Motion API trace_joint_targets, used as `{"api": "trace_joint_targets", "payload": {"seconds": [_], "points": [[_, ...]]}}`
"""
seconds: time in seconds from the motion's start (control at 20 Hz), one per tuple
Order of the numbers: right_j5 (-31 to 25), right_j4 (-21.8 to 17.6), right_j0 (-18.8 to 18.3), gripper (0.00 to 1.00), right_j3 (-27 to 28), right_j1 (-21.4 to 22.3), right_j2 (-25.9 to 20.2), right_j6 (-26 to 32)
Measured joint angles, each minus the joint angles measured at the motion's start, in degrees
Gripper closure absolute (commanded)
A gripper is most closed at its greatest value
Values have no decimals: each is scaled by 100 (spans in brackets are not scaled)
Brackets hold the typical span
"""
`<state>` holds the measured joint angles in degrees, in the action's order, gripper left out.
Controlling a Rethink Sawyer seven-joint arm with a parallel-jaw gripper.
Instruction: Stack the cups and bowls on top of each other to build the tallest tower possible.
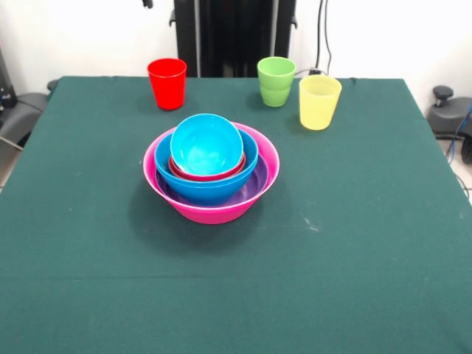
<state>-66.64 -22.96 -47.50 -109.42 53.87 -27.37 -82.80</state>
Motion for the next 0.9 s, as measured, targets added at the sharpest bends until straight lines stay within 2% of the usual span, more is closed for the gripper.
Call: {"api": "trace_joint_targets", "payload": {"seconds": [0.55, 0.9], "points": [[446, -7, -58, 0, 52, -126, -70, 0], [1001, -126, -365, 0, -351, 85, -95, 0]]}}
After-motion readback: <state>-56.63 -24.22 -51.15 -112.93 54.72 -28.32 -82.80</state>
